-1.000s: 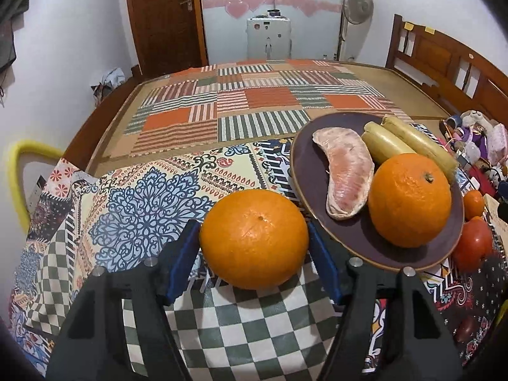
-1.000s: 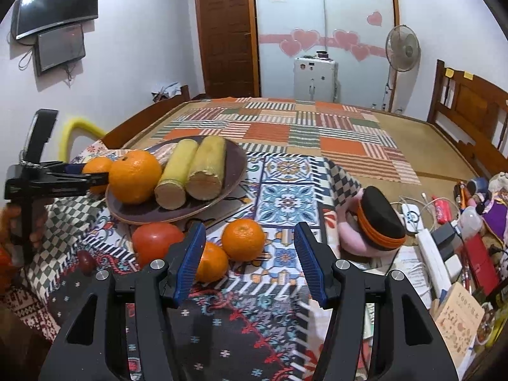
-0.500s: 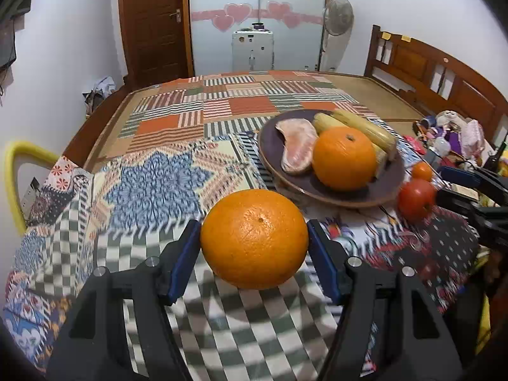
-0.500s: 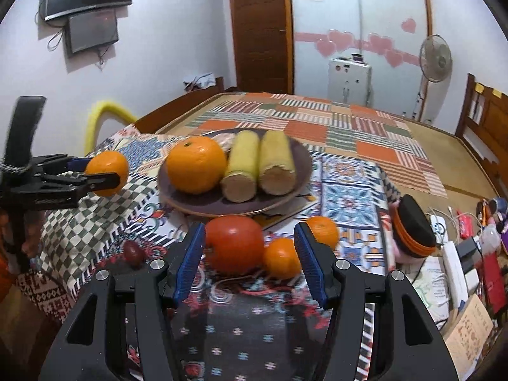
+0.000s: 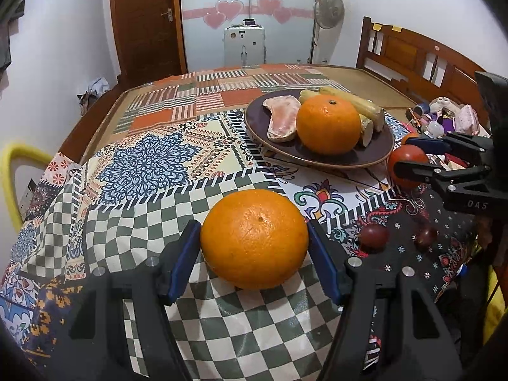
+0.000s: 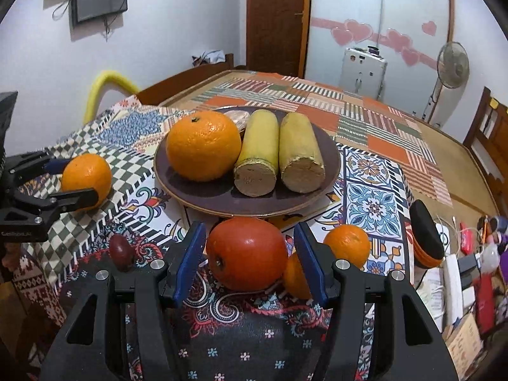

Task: Organize fruits
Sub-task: 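Grasp the second orange with the left tool while the right tool grasps a red tomato, then carry the orange with the left tool while the right tool carries the tomato to the plate, then lower the orange onto the plate with the left tool while the right tool sets the tomato there, then move the left tool to a dark red date while the right tool approaches a mandarin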

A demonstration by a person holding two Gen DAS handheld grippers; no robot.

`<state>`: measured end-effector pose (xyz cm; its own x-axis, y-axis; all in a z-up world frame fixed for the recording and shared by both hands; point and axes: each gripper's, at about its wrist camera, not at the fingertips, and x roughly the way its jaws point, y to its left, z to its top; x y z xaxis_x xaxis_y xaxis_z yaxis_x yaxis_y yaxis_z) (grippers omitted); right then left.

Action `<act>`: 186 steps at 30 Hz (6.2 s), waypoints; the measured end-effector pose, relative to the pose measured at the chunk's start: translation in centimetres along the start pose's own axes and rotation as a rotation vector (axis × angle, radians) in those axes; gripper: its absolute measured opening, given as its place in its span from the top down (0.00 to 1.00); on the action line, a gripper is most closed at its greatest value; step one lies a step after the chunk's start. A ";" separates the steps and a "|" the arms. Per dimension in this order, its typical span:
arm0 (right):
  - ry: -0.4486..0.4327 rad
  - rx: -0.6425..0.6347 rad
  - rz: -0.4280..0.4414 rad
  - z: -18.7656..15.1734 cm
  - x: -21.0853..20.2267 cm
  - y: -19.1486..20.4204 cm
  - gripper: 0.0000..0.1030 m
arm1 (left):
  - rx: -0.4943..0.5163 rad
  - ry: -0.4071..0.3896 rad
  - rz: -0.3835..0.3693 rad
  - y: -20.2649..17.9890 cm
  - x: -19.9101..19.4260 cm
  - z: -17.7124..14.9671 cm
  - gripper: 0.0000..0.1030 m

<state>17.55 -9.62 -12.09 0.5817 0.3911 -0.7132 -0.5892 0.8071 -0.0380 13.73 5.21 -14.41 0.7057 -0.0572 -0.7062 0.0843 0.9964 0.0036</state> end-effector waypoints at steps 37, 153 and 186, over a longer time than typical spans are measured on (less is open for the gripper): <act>-0.141 0.090 0.030 2.8 -3.0 -3.4 0.56 | -0.004 -0.131 0.020 -1.4 -1.7 6.3 0.36; -0.083 0.029 0.066 8.9 4.0 -3.2 0.49 | -0.085 -0.005 -0.171 1.5 9.8 12.6 0.30; -0.256 0.096 0.011 4.1 -10.6 -1.7 0.38 | -0.056 -0.187 0.021 -2.8 -8.3 7.6 0.23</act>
<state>14.72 -13.31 -1.61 0.7057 0.4888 -0.5128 -0.5472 0.8359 0.0438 13.01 2.42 -3.20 0.8259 -0.0420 -0.5622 0.0330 0.9991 -0.0262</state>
